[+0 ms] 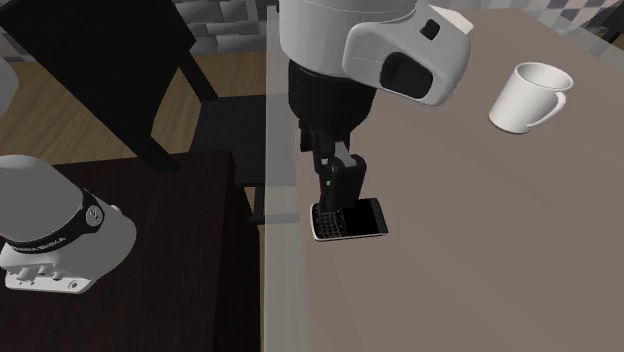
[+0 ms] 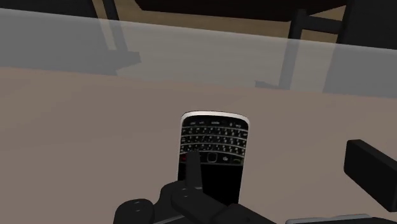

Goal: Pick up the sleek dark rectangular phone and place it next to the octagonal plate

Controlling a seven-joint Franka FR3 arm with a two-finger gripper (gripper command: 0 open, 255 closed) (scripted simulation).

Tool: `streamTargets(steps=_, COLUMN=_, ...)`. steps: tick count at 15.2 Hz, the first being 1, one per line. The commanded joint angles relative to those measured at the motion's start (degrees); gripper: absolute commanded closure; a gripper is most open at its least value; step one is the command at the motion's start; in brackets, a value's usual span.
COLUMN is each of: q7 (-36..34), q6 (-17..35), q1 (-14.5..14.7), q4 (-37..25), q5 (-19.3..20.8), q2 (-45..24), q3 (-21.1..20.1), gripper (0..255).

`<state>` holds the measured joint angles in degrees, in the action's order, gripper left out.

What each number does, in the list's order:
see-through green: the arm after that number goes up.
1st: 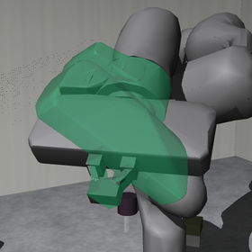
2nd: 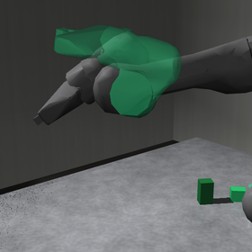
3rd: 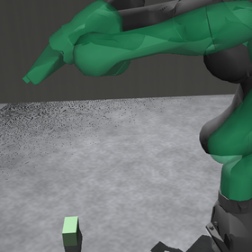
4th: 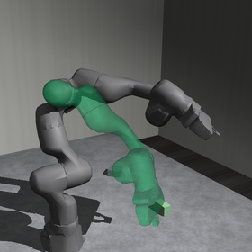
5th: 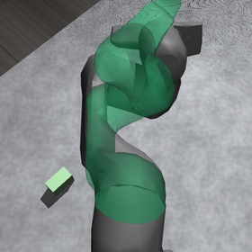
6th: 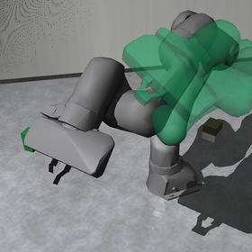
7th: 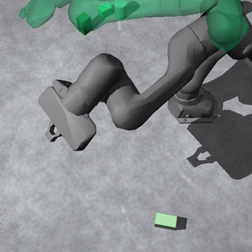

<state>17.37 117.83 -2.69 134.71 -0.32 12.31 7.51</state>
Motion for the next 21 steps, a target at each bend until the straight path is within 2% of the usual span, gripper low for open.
streamTargets(steps=1, q7=1.43, q6=3.44, q1=-0.22, q4=-1.89, q5=-0.82, q2=-4.45, q3=0.81, gripper=0)
streamTargets(steps=4, q7=3.61, q6=7.20, q1=-0.61, q4=-5.40, q5=-2.51, q2=-10.63, q3=1.70, gripper=0)
streamTargets(steps=5, q7=3.68, q6=7.30, q1=-0.65, q4=-5.51, q5=-2.57, q2=-10.81, q3=1.69, gripper=0)
streamTargets(steps=12, q7=4.32, q6=13.14, q1=-0.55, q4=-2.82, q5=-3.49, q2=-14.02, q3=1.57, gripper=0)
streamTargets(steps=20, q7=4.31, q6=13.13, q1=-0.55, q4=-2.82, q5=-3.49, q2=-14.02, q3=1.57, gripper=0)
streamTargets(steps=21, q7=4.31, q6=13.13, q1=-0.55, q4=-2.82, q5=-3.49, q2=-14.02, q3=1.57, gripper=255)
